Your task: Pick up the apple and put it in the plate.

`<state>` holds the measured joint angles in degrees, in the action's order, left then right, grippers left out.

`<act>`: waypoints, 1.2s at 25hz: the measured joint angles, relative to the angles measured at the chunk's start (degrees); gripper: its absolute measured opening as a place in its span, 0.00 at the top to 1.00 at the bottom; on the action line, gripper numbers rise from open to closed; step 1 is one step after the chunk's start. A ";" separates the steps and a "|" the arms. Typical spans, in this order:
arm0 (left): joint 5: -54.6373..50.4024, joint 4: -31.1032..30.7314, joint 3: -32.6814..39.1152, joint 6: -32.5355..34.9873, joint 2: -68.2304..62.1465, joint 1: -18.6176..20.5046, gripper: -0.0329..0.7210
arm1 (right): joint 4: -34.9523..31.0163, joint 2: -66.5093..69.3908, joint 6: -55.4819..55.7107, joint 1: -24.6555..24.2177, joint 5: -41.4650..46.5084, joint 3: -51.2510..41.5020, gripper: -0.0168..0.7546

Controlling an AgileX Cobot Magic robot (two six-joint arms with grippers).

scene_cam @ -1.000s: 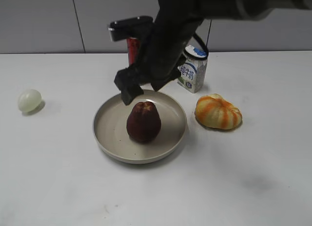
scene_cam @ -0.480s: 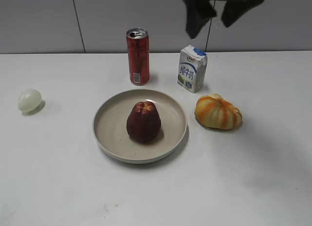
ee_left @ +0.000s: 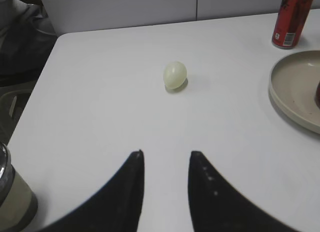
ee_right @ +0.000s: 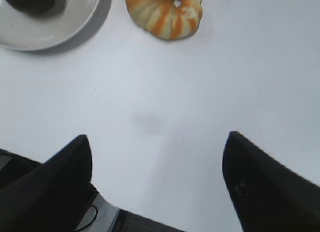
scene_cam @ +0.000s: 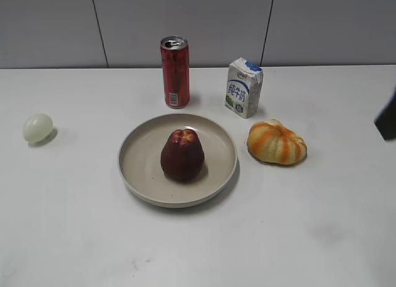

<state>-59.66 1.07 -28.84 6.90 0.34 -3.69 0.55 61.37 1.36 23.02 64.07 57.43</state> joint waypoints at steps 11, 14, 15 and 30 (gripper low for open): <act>0.00 0.00 0.00 0.00 0.00 0.00 0.64 | -0.55 -38.72 -1.90 0.00 -2.98 -28.72 0.18; 0.00 0.00 0.00 0.00 0.00 0.00 0.64 | -0.55 -45.16 -3.15 0.00 -3.79 -29.23 0.23; 0.00 0.00 0.00 0.00 0.00 0.00 0.64 | -0.55 -46.23 -3.39 0.00 -3.86 -29.23 0.24; 0.00 0.00 0.00 0.00 0.00 0.00 0.64 | -1.67 -48.05 -5.43 0.00 -4.06 -29.30 0.29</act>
<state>-59.66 1.07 -28.84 6.90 0.34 -3.69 -1.12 13.32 -4.07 23.02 60.02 28.13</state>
